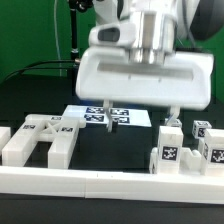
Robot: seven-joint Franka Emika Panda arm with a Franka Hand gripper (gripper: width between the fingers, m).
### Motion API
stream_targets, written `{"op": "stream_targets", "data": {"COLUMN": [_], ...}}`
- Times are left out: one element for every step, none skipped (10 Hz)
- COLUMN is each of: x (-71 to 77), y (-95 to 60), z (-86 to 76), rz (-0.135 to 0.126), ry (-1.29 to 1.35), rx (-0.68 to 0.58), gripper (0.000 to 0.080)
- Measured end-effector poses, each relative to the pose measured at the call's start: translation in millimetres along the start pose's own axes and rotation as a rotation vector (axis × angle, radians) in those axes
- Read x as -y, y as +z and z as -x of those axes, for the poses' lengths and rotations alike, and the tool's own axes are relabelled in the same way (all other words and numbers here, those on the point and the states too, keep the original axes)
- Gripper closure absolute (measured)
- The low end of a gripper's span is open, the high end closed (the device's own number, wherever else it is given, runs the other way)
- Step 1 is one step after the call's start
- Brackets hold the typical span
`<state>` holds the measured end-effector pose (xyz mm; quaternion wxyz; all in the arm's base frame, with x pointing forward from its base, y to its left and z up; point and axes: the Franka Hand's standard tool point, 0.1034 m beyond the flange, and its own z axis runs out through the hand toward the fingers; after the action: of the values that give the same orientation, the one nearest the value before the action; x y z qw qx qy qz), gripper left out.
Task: Assemble chair
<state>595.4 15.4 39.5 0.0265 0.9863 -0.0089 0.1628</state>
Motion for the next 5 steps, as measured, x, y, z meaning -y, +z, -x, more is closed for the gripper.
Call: {"op": "stream_targets", "data": {"x": [2.2,5.5,11.2,20.5,27.4], "y": [8.6,16.3,22.8,24.9,24.1], "z": [-0.3,-1.7,-0.2,-3.2,-5.0], "rz": [0.004,0.01,0.009,0.004,-0.001], "ry": [-0.005,-0.008,-0.005,-0.003,-0.001], "rx": [-0.005,-0.033,-0.032,-0.035,-0.039], "gripper": [0.015,0.015,0.015,0.015,0.015]}}
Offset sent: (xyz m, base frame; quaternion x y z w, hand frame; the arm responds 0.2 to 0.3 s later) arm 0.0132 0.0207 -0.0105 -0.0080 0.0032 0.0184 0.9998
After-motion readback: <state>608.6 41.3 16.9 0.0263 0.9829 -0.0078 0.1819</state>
